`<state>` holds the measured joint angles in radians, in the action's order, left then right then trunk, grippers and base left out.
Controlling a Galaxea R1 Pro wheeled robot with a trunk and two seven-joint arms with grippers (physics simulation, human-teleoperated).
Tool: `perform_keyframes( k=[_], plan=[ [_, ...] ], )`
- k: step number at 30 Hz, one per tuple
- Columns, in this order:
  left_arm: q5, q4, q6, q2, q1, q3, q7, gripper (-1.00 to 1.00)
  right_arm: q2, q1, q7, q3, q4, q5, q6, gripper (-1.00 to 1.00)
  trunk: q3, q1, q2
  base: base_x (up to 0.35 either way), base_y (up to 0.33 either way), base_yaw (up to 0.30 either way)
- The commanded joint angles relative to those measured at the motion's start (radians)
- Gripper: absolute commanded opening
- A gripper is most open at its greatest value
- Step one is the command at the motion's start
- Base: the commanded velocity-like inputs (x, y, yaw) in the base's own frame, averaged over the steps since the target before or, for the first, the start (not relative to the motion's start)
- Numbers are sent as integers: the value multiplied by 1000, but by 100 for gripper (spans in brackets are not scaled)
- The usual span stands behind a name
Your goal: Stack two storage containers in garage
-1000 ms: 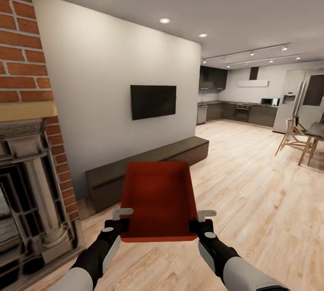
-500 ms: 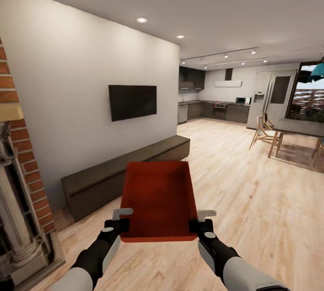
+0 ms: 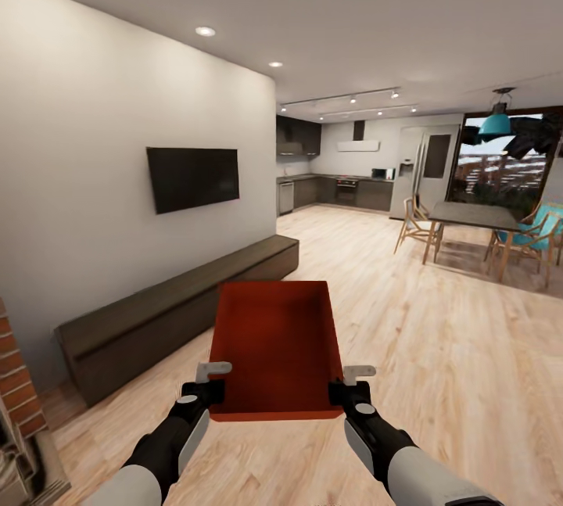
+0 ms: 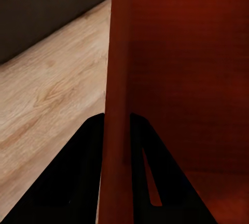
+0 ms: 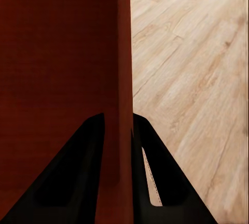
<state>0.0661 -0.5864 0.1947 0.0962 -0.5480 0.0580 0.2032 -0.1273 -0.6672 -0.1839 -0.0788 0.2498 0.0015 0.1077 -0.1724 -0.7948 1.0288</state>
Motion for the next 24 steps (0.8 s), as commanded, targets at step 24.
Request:
perform_keyframes(
  k=[24],
  plan=[
    [1,7,6,2,0,5,12,-100,-1,-2,-75,31,0,-2,11,-100,-1,0,1,247,0,-158]
  ],
)
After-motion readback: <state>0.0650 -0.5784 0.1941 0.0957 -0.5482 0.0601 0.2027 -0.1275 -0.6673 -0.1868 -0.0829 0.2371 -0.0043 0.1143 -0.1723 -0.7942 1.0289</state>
